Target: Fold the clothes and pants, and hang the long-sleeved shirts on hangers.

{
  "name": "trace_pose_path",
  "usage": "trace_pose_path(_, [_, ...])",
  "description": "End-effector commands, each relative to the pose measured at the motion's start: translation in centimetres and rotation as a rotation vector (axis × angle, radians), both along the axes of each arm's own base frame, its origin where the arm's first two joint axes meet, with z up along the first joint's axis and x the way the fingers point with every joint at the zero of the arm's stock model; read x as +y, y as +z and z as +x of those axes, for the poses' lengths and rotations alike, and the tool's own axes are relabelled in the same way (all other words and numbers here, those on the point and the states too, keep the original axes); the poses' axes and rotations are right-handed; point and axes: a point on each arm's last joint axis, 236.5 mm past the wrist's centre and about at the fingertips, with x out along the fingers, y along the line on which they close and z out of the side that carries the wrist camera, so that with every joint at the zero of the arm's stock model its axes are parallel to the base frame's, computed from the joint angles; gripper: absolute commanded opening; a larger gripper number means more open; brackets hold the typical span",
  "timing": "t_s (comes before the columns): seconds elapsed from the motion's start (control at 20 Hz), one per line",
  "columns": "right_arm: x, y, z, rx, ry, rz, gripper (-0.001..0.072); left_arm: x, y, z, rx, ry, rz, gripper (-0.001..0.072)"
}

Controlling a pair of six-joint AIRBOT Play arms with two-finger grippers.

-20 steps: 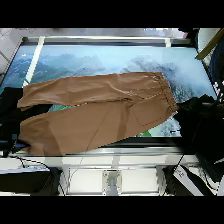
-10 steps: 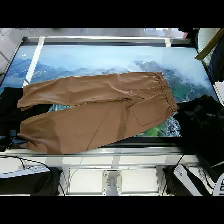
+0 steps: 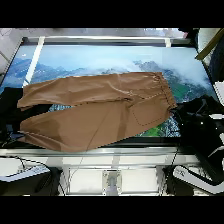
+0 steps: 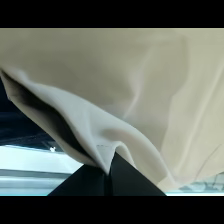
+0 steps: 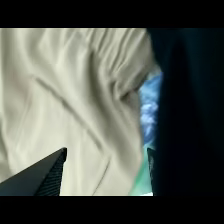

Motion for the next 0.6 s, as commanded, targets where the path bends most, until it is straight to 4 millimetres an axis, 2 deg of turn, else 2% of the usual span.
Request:
trace_pose_path(0.0, [-1.3, -0.9, 1.3, -0.016, -0.067, -0.038, 0.0542, 0.0, 0.7, 1.2, -0.048, 0.028, -0.007, 0.0011])
trace_pose_path(0.25, [-0.9, -2.9, 1.2, 0.028, -0.088, 0.016, 0.0539, 0.0, 0.9, 1.7, -0.068, 0.039, -0.012, 0.0011])
trace_pose_path(0.3, [-0.8, -3.1, 1.4, 0.019, -0.079, 0.020, 0.0506, 0.0, 0.9, 1.7, -0.068, 0.039, -0.012, 0.0012])
trace_pose_path(0.35, [-0.9, -3.1, 1.7, 0.005, -0.087, 0.021, 0.0418, 0.0, 0.9, 1.7, -0.068, 0.039, -0.013, 0.0012])
trace_pose_path(0.55, [-1.8, -2.0, 3.4, -0.069, -0.134, 0.017, 0.0404, 0.0, 0.9, 1.7, -0.068, 0.039, -0.012, 0.0011])
